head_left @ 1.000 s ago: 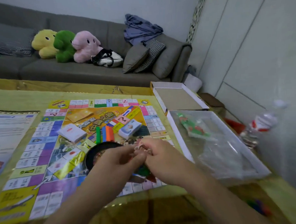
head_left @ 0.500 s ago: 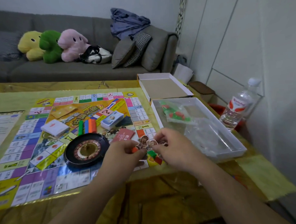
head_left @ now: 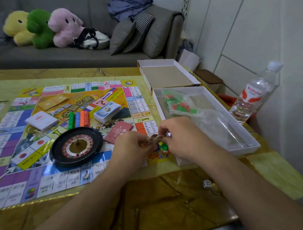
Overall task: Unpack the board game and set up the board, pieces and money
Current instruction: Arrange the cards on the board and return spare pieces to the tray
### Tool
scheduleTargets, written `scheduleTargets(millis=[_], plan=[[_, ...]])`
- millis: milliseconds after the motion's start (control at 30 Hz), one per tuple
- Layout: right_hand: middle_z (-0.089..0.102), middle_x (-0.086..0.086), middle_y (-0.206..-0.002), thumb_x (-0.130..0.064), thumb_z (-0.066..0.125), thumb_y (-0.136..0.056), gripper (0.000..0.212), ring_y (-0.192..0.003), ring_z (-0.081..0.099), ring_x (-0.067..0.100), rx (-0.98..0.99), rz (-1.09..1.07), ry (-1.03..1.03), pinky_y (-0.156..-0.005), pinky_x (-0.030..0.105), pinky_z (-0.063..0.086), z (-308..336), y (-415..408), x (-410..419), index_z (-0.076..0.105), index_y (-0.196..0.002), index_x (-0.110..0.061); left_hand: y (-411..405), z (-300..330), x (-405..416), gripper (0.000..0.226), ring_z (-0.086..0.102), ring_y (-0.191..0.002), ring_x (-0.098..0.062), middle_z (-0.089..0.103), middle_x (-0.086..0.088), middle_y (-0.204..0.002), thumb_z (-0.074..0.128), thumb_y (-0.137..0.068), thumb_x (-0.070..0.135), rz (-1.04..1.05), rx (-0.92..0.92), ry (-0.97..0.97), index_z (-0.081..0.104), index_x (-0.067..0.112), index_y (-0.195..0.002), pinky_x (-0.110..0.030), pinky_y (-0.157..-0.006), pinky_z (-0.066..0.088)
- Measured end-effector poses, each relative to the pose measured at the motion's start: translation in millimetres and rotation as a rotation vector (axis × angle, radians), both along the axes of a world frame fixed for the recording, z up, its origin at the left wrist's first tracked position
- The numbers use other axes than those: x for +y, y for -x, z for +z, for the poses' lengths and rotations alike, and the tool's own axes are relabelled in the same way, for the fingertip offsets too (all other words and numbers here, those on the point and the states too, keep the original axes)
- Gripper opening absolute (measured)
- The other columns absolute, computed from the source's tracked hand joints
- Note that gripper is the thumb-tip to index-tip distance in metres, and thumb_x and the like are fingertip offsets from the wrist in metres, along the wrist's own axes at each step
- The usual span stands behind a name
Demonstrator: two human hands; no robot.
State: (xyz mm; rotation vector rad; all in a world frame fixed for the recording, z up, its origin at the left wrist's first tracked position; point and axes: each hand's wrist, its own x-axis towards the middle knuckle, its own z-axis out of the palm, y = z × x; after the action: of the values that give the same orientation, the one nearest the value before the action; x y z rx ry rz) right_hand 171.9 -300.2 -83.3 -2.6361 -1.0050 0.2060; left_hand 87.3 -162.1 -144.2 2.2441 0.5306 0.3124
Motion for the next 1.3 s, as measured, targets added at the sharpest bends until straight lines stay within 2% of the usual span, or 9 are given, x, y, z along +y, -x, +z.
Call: scheduleTargets(millis=[233,367,467,567,733,900,1033,1200,1300], plan=[[0.063,0.001,-0.125,-0.011,0.080,-0.091,0.027,-0.101,0.062,0.019,-0.057,0.020,0.077,-0.083,0.036,0.061,2,2,0,0.067,-0.109,-0.026,3,3,4,0.010,0.062,-0.071,0.001,0.075,0.012,-0.083,0.081,-0.089,0.028,0.016,0.023,-0.049,0.082,0.030,-0.099,-0.010,-0.051,0.036],[0.063,-0.002,-0.123,-0.007,0.075,-0.093,0.026,-0.093,0.062,0.013,-0.049,-0.006,0.013,-0.077,0.031,0.061,4,1,-10,0.068,-0.109,-0.026,10,8,4,0.025,0.066,-0.080,-0.002,0.072,0.011,-0.097,0.082,-0.086,0.022,-0.027,0.023,-0.025,0.076,0.027,-0.110,-0.019,-0.065,0.055],[0.067,-0.002,-0.113,-0.005,0.075,-0.093,0.022,-0.091,0.064,0.009,-0.055,-0.034,-0.105,-0.070,0.024,0.053,12,-2,-19,0.071,-0.102,-0.025,20,20,8,0.038,0.063,-0.085,-0.005,0.059,0.012,-0.104,0.078,-0.087,0.017,-0.001,-0.019,0.023,0.062,0.027,-0.120,-0.020,-0.062,0.054],[0.067,-0.002,-0.115,-0.009,0.079,-0.091,0.021,-0.117,0.061,0.017,-0.081,-0.032,-0.196,-0.090,0.036,0.057,22,0,-23,0.071,-0.098,-0.027,31,36,12,0.027,0.060,-0.084,-0.007,0.060,0.013,-0.097,0.072,-0.089,0.018,0.017,-0.166,-0.058,0.063,0.030,-0.111,-0.025,-0.069,0.054],[0.067,-0.006,-0.105,-0.008,0.079,-0.089,0.025,-0.094,0.060,0.012,-0.042,0.119,-0.221,-0.085,0.032,0.055,30,24,-18,0.071,-0.104,-0.026,46,54,2,0.016,0.066,-0.083,0.001,0.070,0.016,-0.088,0.077,-0.091,0.032,-0.173,-0.190,-0.049,0.071,0.030,-0.106,-0.015,-0.069,0.054],[0.067,-0.007,-0.112,-0.010,0.079,-0.088,0.032,-0.101,0.061,0.017,0.019,0.183,-0.142,-0.088,0.041,0.058,17,37,-10,0.067,-0.109,-0.029,50,47,2,0.009,0.062,-0.088,0.011,0.071,0.021,-0.083,0.079,-0.091,0.027,-0.164,-0.088,-0.099,0.079,0.031,-0.099,-0.004,-0.071,0.047],[0.066,-0.011,-0.118,-0.014,0.081,-0.088,0.036,-0.107,0.061,0.014,0.081,0.171,-0.118,-0.093,0.039,0.058,10,39,-10,0.065,-0.113,-0.034,51,41,5,0.012,0.066,-0.084,0.004,0.074,0.020,-0.090,0.075,-0.093,0.025,-0.187,-0.007,-0.138,0.079,0.034,-0.099,-0.010,-0.072,0.053],[0.067,-0.015,-0.097,-0.005,0.078,-0.090,0.032,-0.091,0.066,0.005,0.103,0.145,-0.135,-0.081,0.025,0.060,7,35,-9,0.071,-0.107,-0.031,45,27,1,0.008,0.066,-0.082,0.004,0.072,0.019,-0.087,0.076,-0.091,0.029,-0.158,0.011,-0.118,0.073,0.036,-0.092,-0.023,-0.076,0.057],[0.068,-0.015,-0.093,-0.002,0.077,-0.089,0.034,-0.088,0.066,0.003,0.108,0.127,-0.124,-0.077,0.019,0.056,2,34,-7,0.072,-0.106,-0.031,42,17,-5,0.019,0.066,-0.082,0.001,0.070,0.017,-0.088,0.080,-0.088,0.034,-0.113,0.000,-0.056,0.063,0.034,-0.095,-0.029,-0.075,0.060]])
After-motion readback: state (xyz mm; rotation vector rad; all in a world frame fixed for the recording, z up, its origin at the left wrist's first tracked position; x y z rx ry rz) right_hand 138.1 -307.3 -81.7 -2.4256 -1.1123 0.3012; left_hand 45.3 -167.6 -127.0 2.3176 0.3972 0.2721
